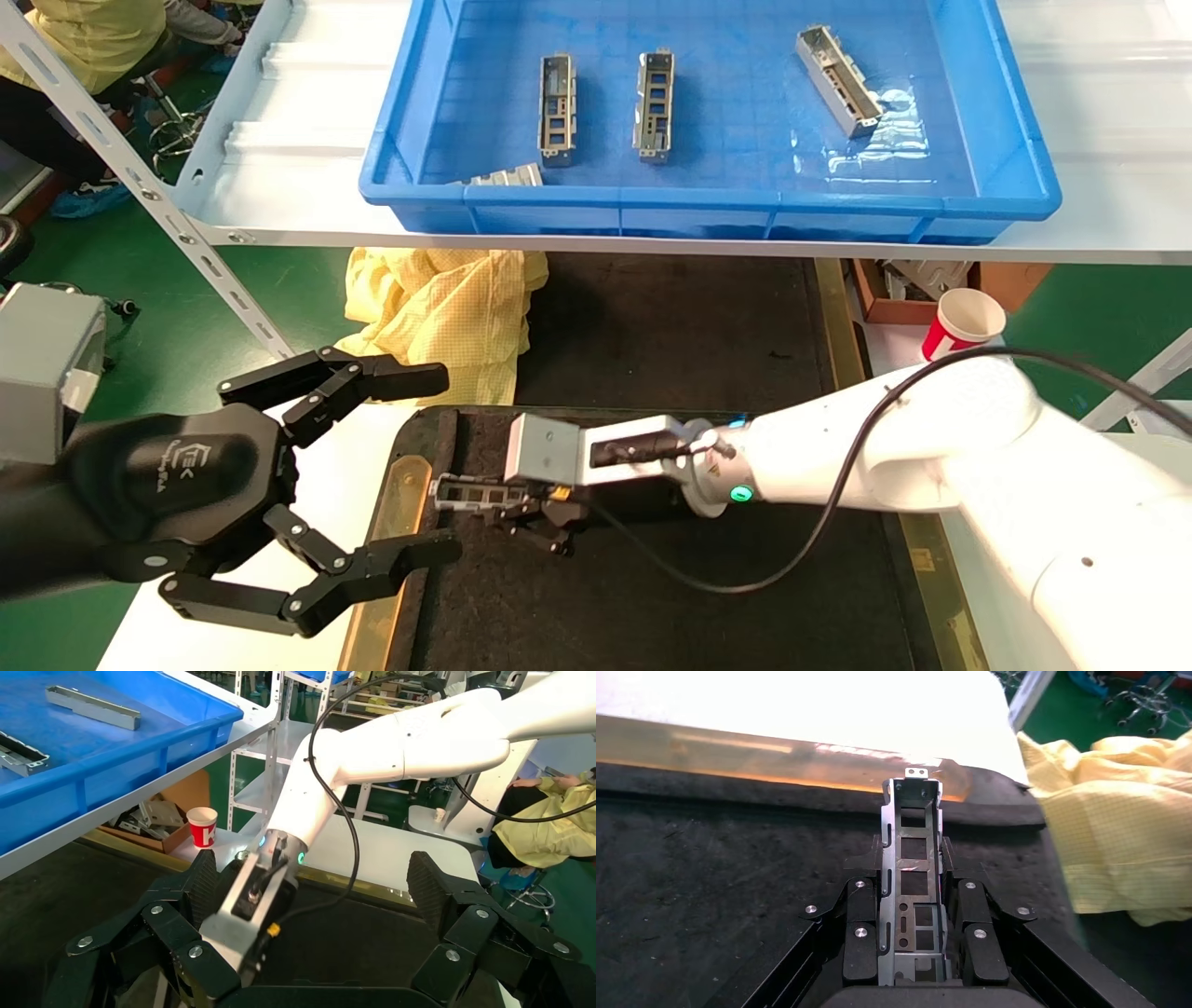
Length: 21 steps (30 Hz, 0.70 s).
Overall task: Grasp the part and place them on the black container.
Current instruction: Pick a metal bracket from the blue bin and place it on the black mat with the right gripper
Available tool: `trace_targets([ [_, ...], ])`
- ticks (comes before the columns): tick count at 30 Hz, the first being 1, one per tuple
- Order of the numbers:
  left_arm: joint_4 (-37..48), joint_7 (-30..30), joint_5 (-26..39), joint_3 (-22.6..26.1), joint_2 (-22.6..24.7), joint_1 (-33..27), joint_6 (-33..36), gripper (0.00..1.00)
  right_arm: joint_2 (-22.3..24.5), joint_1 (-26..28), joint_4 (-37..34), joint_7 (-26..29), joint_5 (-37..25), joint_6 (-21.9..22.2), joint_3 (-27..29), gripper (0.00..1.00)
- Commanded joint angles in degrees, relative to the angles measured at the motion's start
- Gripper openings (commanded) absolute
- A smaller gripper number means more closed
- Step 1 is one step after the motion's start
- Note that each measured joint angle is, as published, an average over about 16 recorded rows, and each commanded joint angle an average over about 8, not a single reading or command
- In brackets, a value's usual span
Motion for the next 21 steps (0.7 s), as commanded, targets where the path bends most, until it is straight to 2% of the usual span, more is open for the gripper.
trace_targets([
  [1, 0.00, 0.00, 0.00, 0.00, 0.00, 0.00, 0.00, 1.00, -0.03, -0.69, 1.42, 0.68, 0.42, 1.44, -1.30, 0.00],
  [21, 0.00, 0.00, 0.00, 0.00, 0.00, 0.00, 0.00, 1.00, 0.00, -1.97, 6.69, 3.76, 5.27, 17.36, -10.87, 0.00],
])
